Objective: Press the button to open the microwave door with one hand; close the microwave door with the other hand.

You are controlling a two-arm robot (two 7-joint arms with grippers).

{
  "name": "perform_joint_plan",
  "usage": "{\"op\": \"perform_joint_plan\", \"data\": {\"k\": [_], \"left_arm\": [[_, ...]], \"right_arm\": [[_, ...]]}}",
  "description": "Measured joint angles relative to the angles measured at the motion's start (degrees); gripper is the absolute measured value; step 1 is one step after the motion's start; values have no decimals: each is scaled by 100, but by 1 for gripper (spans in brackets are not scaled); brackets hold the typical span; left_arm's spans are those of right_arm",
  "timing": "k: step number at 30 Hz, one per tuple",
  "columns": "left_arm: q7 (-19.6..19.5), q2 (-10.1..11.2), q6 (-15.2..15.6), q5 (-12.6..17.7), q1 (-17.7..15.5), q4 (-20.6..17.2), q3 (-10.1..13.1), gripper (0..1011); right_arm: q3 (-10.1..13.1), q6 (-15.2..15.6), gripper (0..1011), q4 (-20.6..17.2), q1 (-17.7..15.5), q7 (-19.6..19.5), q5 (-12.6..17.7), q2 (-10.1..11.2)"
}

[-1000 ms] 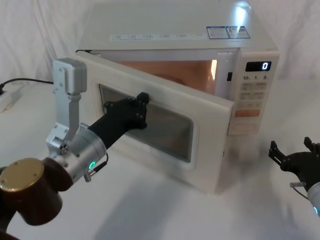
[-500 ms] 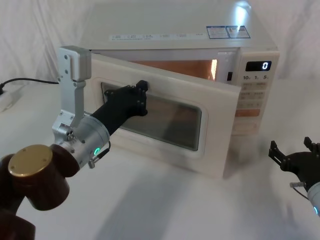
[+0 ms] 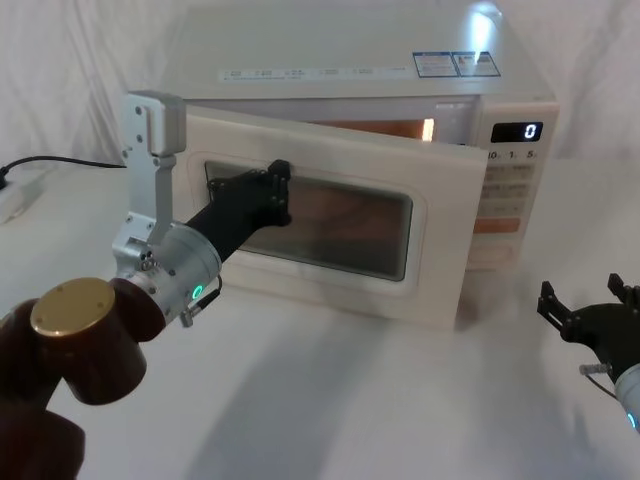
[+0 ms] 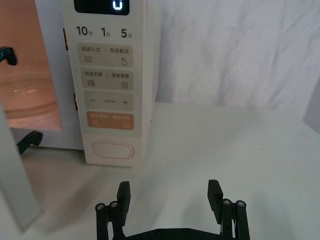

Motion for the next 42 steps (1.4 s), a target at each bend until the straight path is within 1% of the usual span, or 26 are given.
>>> {"op": "perform_joint_plan", "data": {"k": [6,10,21,30,42], "left_arm": [[-82,-90,-32,29,-133,138,33,0],[-93,-185,-60,86,-236,238,77,0],[-31,-375,-90,250,-427,492,105,0],[49,-499,-106,387,-511,632,41,0],[111,-607,-106,516,-521,707,-61,0]], "right_arm": [[0,0,1002,0,0,0,0,0],[0,0,1002,0,0,0,0,0],[0,0,1002,0,0,0,0,0],[0,0,1002,0,0,0,0,0],[0,0,1002,0,0,0,0,0]]}}
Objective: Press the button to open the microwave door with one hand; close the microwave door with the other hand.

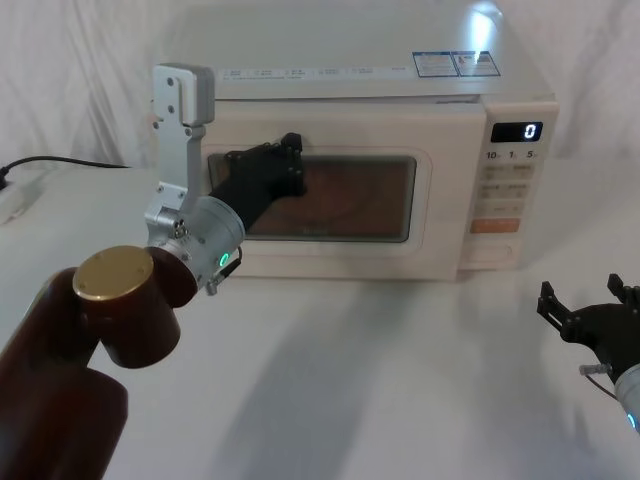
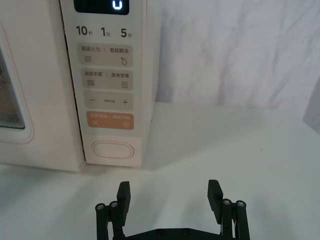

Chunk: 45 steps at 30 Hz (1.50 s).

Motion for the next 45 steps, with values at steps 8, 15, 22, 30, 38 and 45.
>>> {"op": "perform_joint_plan", "data": {"k": [8,15,22,30,38,45], "left_arm": [[3,-82,-2,57,-94,194,-90,0],[2,-135,-23,103,-179,373,-149,0],[-17,-181,-33,137,-203,440,-192,0],[-34,-211,6,109,-82,213,-239,0],[22,-186,251,52,193,-341,-201,0],[204,-113,448,22,582,-984,-210,0]], "right_arm": [[0,0,1002,0,0,0,0,0],[-1,0,1002,0,1,0,0,0],[0,0,1002,0,0,0,0,0],[0,0,1002,0,0,0,0,0],[0,0,1002,0,0,0,0,0],[0,0,1002,0,0,0,0,0]]}}
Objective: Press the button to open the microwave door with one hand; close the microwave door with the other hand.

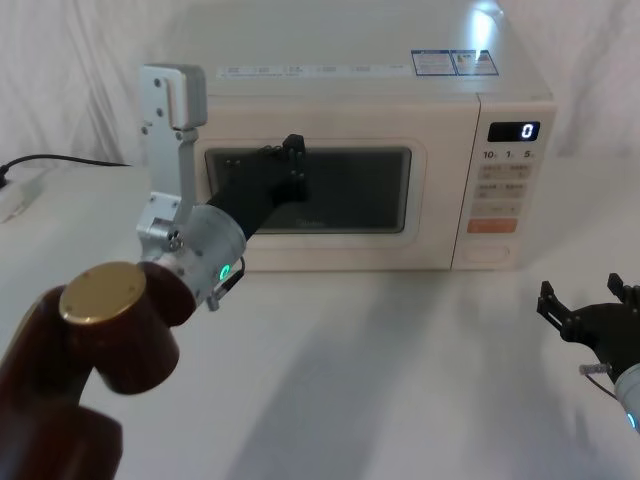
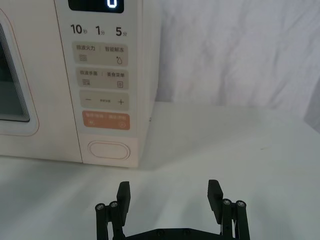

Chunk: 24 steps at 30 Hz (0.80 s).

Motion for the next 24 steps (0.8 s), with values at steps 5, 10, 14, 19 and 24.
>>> {"op": "perform_joint_plan", "data": {"k": [5,10,14,19,24], "left_arm": [[179,76,-13,80,313,-373,-72,0],[328,155,-100,199,674,-664,-218,0],[362,214,-164,249,932,-810,-345,36],[374,296,-238,309,1235,-971,-495,148],[439,347,-397,422,1593,-1128,-688,295]], "right_arm": [[0,0,1002,0,0,0,0,0],[0,0,1002,0,0,0,0,0],[0,0,1002,0,0,0,0,0],[0,0,1002,0,0,0,0,0],[0,0,1002,0,-1,0,0,0]]}}
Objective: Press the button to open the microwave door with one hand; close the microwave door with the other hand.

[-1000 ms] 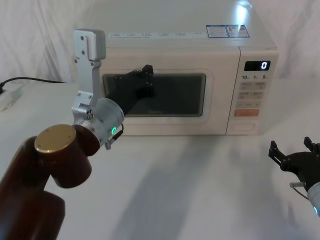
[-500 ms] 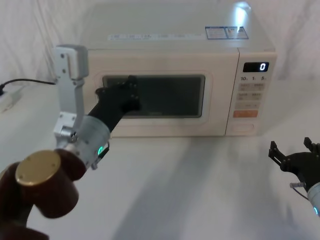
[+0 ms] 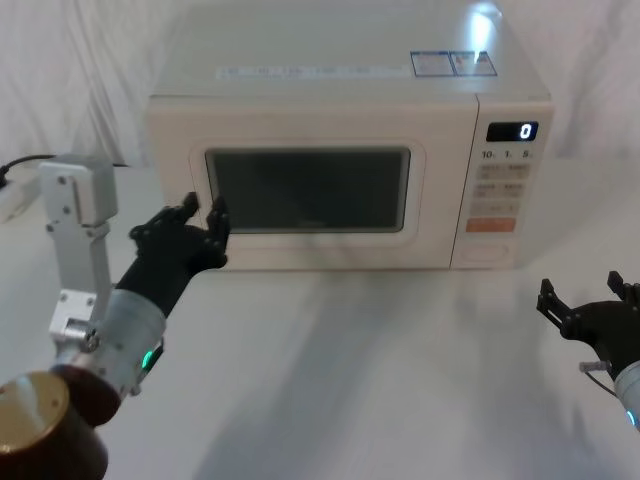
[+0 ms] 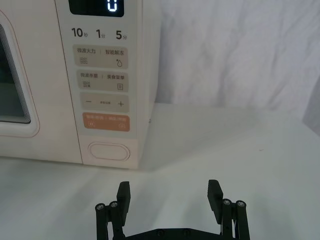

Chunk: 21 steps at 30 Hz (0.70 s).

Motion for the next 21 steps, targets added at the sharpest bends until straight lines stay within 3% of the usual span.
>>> {"op": "perform_joint_plan", "data": {"k": [9,21], "left_arm": [[317,71,-477,546,551,-57,-296,603],[398,-60,-934,571,1262,-54,-844,937]], "right_arm": [[0,0,1002,0,0,0,0,0],[0,0,1002,0,0,0,0,0]]}}
